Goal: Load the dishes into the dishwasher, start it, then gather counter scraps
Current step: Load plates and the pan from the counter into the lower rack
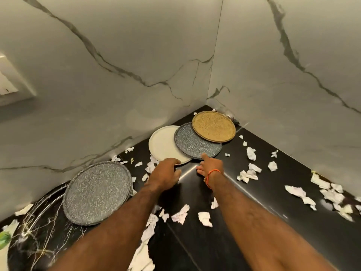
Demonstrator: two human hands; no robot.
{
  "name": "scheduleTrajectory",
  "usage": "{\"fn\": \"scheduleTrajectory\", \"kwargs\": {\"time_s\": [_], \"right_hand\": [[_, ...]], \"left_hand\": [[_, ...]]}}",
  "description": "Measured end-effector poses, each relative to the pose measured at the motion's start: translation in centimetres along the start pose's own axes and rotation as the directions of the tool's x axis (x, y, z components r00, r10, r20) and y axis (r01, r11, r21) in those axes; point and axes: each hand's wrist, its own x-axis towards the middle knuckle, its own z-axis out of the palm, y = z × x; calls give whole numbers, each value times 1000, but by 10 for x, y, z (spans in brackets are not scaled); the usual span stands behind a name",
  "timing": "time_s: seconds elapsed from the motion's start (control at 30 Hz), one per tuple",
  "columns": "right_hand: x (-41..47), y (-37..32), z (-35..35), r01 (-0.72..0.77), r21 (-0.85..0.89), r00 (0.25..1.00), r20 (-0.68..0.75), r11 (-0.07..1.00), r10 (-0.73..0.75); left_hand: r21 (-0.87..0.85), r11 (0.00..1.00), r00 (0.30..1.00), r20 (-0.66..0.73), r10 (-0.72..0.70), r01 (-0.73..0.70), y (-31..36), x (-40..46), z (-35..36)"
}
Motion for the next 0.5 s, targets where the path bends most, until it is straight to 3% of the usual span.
{"fn": "scheduleTrajectory", "kwargs": {"time_s": [0.03, 0.1, 0.33, 0.5], "right_hand": [[6, -3, 6, -75, 145, 997, 45, 987, 70], [16, -11, 14, -147, 278, 987, 100, 949, 123], [5, -11, 7, -100, 307, 995, 16, 946, 100], [-45, 2, -27, -79, 311, 997, 1, 947, 83]], "left_hand": [[8, 1000, 1000, -11, -2, 2, 0, 3, 3], [28, 999, 999, -42, 31, -30, 1, 10, 10], [-55, 998, 998, -59, 38, -41, -3, 9, 4], [-307, 947, 980, -143, -141, 92, 1, -13, -8]]}}
